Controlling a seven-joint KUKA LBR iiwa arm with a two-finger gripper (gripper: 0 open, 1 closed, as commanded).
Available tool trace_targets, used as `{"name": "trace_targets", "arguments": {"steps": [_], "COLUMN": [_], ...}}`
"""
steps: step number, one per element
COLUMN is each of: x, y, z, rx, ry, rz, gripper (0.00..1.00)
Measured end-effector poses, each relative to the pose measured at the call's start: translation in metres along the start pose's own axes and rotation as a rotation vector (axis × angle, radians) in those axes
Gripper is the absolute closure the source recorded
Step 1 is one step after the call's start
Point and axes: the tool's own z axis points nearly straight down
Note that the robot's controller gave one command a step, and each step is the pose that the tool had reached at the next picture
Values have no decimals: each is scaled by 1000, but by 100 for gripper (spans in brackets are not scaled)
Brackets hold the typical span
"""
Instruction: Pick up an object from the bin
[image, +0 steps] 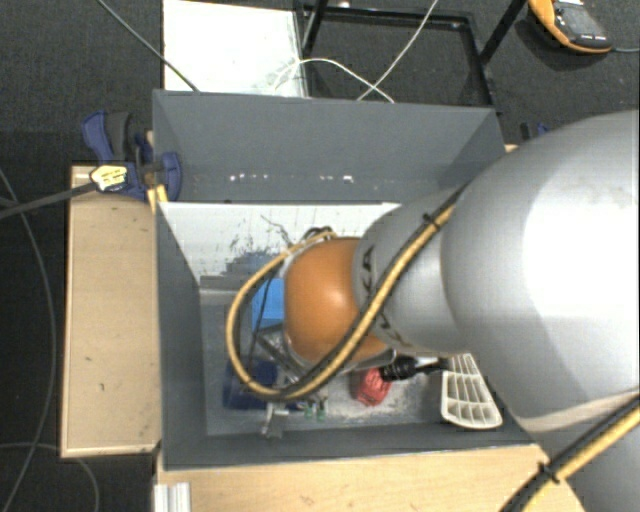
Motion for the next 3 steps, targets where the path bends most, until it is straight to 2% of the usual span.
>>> {"name": "trace_targets", "arguments": {"steps": [1,2,3], "x": [5,4,0], "y": [2,18,1], "z": [-59,-31,-1], "rx": [-5,-1,-5], "ry": [-16,-2,-13], "rz": [-60,10,146], "gripper": [0,0,0]}}
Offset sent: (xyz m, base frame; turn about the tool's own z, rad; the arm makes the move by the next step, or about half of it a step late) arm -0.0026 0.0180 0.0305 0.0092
